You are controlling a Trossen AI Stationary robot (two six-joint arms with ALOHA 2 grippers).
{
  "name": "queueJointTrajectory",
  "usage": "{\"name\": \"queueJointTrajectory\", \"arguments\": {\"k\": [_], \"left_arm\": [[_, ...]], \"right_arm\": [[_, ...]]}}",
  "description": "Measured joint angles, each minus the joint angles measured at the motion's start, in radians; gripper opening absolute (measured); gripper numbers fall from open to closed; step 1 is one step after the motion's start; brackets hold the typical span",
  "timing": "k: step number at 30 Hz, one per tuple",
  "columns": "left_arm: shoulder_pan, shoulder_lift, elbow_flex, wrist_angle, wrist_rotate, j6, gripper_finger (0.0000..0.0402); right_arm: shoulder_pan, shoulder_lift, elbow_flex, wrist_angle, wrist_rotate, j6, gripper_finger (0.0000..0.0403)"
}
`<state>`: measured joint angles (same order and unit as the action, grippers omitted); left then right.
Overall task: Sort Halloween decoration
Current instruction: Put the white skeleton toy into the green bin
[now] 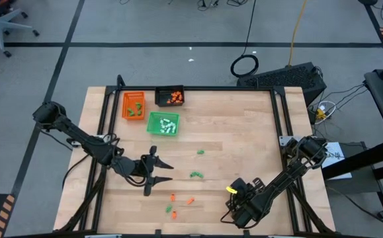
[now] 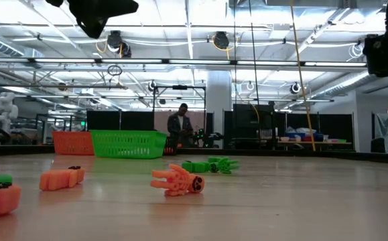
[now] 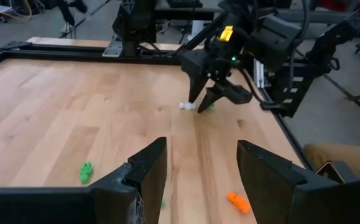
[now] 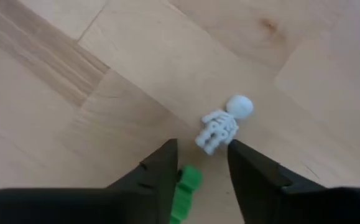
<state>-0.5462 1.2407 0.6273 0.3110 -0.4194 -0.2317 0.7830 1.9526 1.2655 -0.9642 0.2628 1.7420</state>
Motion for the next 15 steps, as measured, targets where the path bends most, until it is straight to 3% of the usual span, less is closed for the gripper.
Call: {"name": "queueJointTrajectory", "arguments": {"k": [10,15], "left_arm": [[0.0,0.004,0.0,0.002,0.0,0.0,0.0191],[0.0,0.004,0.0,0.003,-0.001,-0.016,0.0191]], "right_arm": [[0.0,0.002,-0.001,0.001,0.048,-0.108,0.0015],[0.0,0.002,-0.002,-0.004,0.052,-0.113,0.0007]]}}
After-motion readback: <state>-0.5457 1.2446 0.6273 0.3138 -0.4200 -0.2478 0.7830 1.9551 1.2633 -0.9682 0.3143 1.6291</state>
